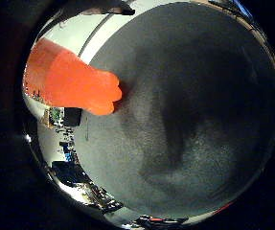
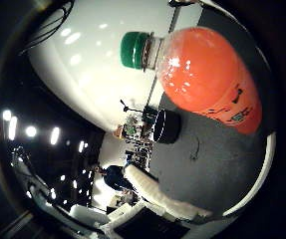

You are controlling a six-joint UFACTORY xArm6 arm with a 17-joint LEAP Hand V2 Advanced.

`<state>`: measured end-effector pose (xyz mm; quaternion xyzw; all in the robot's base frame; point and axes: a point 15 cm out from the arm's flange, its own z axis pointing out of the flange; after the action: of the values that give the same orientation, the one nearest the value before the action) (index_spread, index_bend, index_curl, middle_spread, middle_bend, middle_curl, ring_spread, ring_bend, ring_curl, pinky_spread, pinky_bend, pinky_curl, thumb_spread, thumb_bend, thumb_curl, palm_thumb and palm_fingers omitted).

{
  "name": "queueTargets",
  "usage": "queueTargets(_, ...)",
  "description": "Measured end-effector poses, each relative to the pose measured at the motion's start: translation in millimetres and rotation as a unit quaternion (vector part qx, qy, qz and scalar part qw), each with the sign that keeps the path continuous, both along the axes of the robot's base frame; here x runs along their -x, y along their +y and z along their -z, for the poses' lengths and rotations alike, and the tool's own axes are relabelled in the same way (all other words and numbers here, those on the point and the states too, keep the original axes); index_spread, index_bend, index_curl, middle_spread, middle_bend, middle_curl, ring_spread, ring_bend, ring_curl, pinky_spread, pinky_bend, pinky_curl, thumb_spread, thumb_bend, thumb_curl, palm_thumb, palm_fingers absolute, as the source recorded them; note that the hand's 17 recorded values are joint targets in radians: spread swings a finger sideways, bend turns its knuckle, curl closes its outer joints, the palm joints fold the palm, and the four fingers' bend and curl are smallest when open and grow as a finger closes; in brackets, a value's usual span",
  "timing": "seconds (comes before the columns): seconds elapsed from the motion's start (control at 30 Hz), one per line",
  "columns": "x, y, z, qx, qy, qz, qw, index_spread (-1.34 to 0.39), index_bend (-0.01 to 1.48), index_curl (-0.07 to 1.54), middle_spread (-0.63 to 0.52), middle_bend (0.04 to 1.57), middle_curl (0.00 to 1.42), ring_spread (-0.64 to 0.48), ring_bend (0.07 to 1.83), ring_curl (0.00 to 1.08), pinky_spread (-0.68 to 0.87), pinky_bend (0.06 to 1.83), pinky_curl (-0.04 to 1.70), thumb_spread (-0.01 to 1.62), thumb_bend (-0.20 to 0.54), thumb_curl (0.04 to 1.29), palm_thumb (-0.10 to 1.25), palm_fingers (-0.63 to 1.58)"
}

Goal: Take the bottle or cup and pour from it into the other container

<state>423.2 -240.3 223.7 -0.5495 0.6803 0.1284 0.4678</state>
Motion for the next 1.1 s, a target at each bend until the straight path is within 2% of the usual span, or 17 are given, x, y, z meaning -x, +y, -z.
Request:
queueTargets(0.17, -1.7, 9.7, 4.1, -0.004, 0.003, -0.008, 1.000, -0.23, 0.16, 0.29, 0.02, 0.34, 0.36, 0.12, 0.51, 0.24, 0.44, 0.82, -0.01, 0.96, -0.027, 0.30, 0.39, 0.24)
queueTargets(0.33, -4.5, 15.9, 5.1, -0.004, 0.002, -0.016, 1.000, -0.23, 0.17, 0.30, -0.04, 0.41, 0.38, 0.05, 0.63, 0.25, 0.39, 0.74, -0.01, 0.97, -0.023, 0.30, 0.43, 0.39)
queueTargets(0.53, -7.2, 22.1, 5.6, -0.002, -0.001, -0.026, 1.000, -0.24, 0.19, 0.34, -0.10, 0.48, 0.41, -0.06, 0.81, 0.29, 0.18, 0.78, -0.02, 0.99, -0.016, 0.31, 0.50, 0.62)
queueTargets(0.7, -7.3, 25.4, 8.3, -0.008, 0.001, -0.030, 1.000, -0.28, 0.21, 0.39, -0.14, 0.60, 0.49, -0.16, 0.96, 0.36, -0.13, 0.96, 0.00, 1.02, -0.012, 0.35, 0.65, 0.92)
queueTargets(0.8, -7.5, 31.0, 15.5, -0.016, 0.004, -0.038, 0.999, -0.31, 0.26, 0.45, -0.16, 0.65, 0.53, -0.18, 0.97, 0.39, -0.31, 1.06, 0.02, 1.02, -0.018, 0.37, 0.69, 1.02)
queueTargets(0.93, -5.4, 41.3, 21.5, -0.036, 0.008, -0.053, 0.998, -0.33, 0.36, 0.55, -0.16, 0.77, 0.62, -0.18, 1.03, 0.44, -0.43, 1.11, 0.06, 1.00, -0.012, 0.41, 0.78, 1.13)
queueTargets(1.1, -8.0, 48.2, 22.4, -0.045, -0.002, -0.063, 0.997, -0.35, 0.49, 0.70, -0.15, 0.88, 0.69, -0.19, 1.14, 0.51, -0.42, 1.25, 0.17, 0.88, -0.016, 0.49, 0.90, 1.15)
